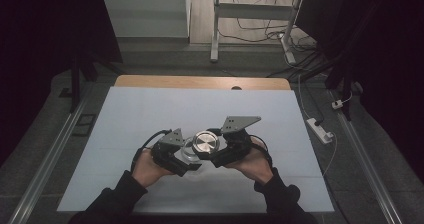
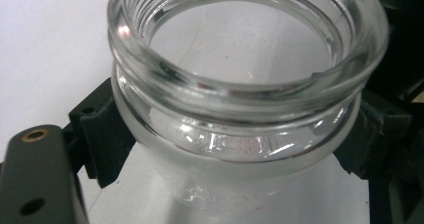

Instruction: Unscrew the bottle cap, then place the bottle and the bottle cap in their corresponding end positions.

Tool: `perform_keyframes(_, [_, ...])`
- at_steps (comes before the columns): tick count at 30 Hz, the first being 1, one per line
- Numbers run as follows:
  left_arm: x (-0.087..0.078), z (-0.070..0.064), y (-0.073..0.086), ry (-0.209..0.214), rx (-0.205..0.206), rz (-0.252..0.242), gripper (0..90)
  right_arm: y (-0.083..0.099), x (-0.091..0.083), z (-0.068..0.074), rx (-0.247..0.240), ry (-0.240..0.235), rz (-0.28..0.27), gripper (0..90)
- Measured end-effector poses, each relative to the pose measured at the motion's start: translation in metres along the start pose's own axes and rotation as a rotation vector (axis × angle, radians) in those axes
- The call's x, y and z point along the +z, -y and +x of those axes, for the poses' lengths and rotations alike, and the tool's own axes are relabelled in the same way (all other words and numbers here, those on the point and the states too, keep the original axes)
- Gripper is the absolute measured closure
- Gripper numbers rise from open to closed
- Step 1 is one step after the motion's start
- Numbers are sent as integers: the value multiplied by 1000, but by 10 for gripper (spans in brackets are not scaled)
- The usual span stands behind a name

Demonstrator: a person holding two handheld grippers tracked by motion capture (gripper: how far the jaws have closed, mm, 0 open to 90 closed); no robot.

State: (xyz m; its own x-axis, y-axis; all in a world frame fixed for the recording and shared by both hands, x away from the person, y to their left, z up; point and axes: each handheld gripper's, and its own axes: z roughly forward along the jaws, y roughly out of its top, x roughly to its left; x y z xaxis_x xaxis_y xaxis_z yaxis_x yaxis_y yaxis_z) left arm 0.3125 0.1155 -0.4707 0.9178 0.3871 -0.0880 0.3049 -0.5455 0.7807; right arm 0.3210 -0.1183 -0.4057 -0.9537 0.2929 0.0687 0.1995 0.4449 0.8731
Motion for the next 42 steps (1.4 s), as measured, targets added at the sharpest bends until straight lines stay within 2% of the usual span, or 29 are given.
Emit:
perform_keyframes(9, [-1,5,2,-21,-8,4,156,2,-5,3,-7,17,5,185])
perform_keyframes(18, [-3,11,3,-41,-37,-12,156,5,-9,7,-9,24,-8,185])
perform_keyframes(42, [-5,23,-5,-66,-46,-22,156,18,-14,22,-14,28,-17,185])
